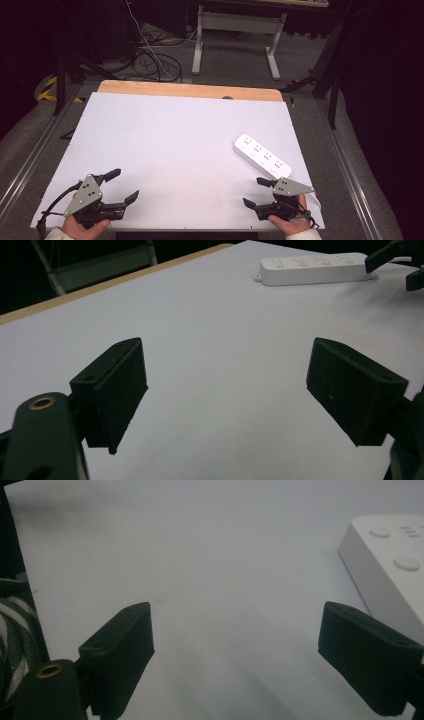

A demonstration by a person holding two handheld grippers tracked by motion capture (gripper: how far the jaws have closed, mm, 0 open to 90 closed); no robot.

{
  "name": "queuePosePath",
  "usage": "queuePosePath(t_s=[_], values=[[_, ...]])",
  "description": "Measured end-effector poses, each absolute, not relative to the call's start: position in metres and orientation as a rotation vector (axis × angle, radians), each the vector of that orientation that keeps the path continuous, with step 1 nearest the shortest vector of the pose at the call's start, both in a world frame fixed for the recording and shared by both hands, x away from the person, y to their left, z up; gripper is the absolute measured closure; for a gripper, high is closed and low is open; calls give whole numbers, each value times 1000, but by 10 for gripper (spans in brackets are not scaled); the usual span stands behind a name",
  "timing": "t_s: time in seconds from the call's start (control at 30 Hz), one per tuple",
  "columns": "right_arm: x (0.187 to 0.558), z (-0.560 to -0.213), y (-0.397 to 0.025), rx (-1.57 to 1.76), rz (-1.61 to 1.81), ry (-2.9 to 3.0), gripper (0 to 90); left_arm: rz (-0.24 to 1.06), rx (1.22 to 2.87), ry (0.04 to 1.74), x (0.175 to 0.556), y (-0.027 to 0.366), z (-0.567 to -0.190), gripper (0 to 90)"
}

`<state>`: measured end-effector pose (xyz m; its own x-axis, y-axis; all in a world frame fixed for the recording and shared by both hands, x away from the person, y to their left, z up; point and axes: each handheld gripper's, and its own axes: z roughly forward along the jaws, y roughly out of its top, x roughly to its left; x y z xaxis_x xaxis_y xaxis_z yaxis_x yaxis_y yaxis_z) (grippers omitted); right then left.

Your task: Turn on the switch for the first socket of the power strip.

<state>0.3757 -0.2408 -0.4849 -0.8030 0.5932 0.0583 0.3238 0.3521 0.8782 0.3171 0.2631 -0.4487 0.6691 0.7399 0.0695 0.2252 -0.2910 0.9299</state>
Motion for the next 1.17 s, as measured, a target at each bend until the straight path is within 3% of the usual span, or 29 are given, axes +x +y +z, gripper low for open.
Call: queuePosePath(t_s=[0.37,1.17], values=[[376,-488,-230,797,1328,2341,151,620,1859,755,322,260,-450,169],[371,-478,-241,791,1437,2248,171,622,1850,755,324,262,-450,167]])
